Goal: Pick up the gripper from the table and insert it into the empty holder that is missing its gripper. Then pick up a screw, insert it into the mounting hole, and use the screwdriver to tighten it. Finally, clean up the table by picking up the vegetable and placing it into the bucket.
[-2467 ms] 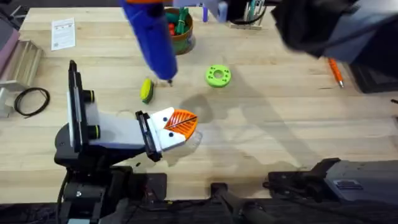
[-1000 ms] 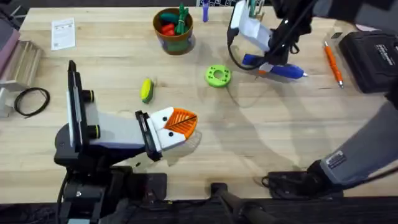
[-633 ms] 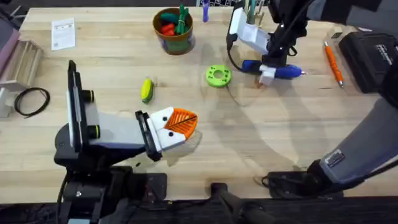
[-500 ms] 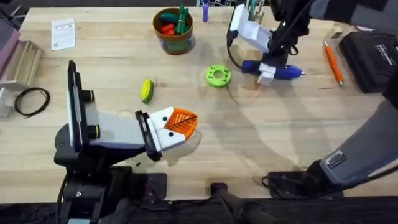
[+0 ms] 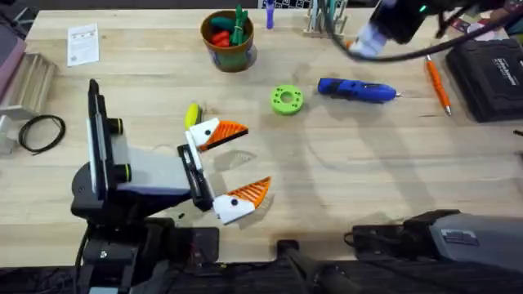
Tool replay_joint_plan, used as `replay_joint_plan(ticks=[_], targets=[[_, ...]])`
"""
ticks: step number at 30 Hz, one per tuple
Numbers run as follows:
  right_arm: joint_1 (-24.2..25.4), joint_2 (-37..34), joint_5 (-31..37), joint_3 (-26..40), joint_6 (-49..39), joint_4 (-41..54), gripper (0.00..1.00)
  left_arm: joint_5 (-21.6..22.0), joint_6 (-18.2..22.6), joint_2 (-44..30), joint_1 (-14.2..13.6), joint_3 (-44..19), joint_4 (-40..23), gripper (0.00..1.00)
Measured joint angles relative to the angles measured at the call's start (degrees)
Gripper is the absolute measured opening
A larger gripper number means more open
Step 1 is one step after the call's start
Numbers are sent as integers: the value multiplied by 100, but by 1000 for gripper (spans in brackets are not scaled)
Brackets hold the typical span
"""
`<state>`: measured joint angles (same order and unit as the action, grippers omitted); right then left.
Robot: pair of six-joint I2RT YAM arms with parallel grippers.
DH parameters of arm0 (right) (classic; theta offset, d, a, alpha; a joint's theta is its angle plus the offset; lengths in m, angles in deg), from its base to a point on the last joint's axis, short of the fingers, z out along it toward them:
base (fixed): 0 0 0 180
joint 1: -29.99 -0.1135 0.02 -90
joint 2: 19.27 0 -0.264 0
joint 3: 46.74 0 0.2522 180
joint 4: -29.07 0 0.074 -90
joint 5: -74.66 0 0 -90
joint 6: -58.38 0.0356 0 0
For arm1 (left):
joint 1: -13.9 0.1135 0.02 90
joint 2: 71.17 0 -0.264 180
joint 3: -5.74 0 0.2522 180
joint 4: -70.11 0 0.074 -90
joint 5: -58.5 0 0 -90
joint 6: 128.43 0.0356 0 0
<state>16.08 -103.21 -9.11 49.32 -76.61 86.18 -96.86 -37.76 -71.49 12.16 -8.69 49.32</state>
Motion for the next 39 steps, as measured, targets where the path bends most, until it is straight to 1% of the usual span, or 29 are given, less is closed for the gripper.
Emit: replay_joint_plan(ticks=[3,6,8,12,13,15,18,21,23,25,30,31,35,39], targets=[[-172,452,-2,0,1019,24,991,23,0,0,0,0,10,986],[-361,833,-5,0,1956,305,992,256,1,0,0,0,84,986],[-464,1093,-6,0,2572,657,991,500,-30,1,0,20,268,986],[-499,1540,-6,0,3584,1599,991,1157,-359,1,65,14,362,985],[-499,1623,-6,0,3791,1846,991,1301,-418,2,115,-18,291,986],[-501,1761,-9,-12,4131,2145,992,1575,-455,-3,257,-221,-52,986],[-501,2013,-109,-248,4505,2002,991,1989,-207,-172,462,-882,-875,985],[-501,2389,-180,-786,4819,1622,991,2467,171,-689,606,-1727,-1699,985],[-501,2723,-213,-1280,5038,1383,992,2788,423,-1259,651,-2347,-2247,985],[-501,3083,-248,-1752,5273,1274,991,3076,576,-1849,651,-2885,-2680,985],[-501,4078,-266,-2643,5929,1266,991,3797,775,-3305,651,-4121,-3781,985],[-501,4650,-249,-2971,6120,1261,992,4171,825,-4032,651,-4738,-4188,985],[-501,5176,-242,-3299,6228,1309,992,4420,854,-4642,651,-5216,-4441,985],[-501,5298,-242,-3425,6286,1535,991,4714,854,-4894,651,-5302,-4675,985]])
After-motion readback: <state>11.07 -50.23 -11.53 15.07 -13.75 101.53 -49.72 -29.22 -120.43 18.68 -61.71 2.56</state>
